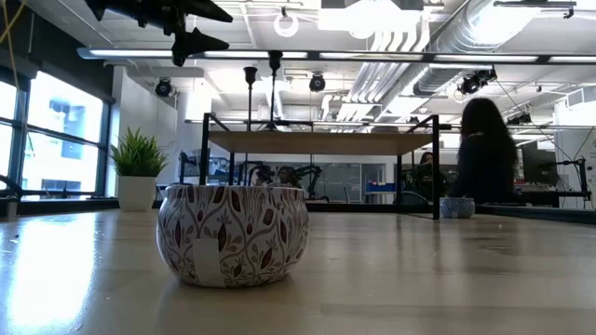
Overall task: Pick & Place candle stick holders
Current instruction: Put the blue patterned scented candle on the shelf
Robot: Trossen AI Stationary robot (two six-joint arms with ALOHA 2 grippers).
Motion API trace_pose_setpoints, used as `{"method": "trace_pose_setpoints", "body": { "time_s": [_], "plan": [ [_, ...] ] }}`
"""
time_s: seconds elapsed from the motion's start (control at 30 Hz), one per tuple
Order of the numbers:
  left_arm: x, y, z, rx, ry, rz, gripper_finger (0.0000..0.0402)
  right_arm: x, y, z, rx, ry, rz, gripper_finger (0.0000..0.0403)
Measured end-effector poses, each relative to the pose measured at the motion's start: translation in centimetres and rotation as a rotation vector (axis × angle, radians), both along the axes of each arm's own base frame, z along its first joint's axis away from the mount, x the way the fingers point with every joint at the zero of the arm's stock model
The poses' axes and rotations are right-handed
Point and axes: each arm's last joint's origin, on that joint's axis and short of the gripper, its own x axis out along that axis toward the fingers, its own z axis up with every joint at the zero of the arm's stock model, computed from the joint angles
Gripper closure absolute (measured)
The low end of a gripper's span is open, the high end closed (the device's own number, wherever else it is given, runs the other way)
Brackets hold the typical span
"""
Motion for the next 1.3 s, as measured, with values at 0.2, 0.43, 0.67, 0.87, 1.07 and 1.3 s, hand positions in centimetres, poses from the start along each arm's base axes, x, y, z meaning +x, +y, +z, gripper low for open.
{"method": "trace_pose_setpoints", "body": {
  "time_s": [0.2, 0.43, 0.67, 0.87, 1.07, 1.3],
  "plan": [
    [0.0, 0.0, 0.0, -0.010, -0.001, -0.007, 0.0140, 0.7, -1.2, -3.9, 0.192, 0.061, -0.011, 0.0112],
    [0.0, 0.0, -0.1, -0.014, 0.005, -0.007, 0.0140, 1.7, -3.0, -10.3, 0.473, 0.167, -0.029, 0.0112],
    [0.0, 0.0, -0.1, -0.012, 0.005, 0.000, 0.0140, 2.7, -5.1, -15.6, 0.614, 0.219, -0.006, 0.0112],
    [0.0, 0.0, -0.1, -0.012, 0.004, 0.001, 0.0140, 2.1, -7.1, -18.6, 0.648, 0.202, -0.055, 0.0112],
    [0.0, 0.0, -0.1, -0.012, 0.005, 0.004, 0.0140, 1.2, -8.7, -21.3, 0.669, 0.170, -0.111, 0.0112],
    [0.0, 0.0, -0.1, -0.011, 0.004, 0.005, 0.0140, 1.4, -9.8, -24.9, 0.698, 0.065, -0.150, 0.0112]
  ]
}}
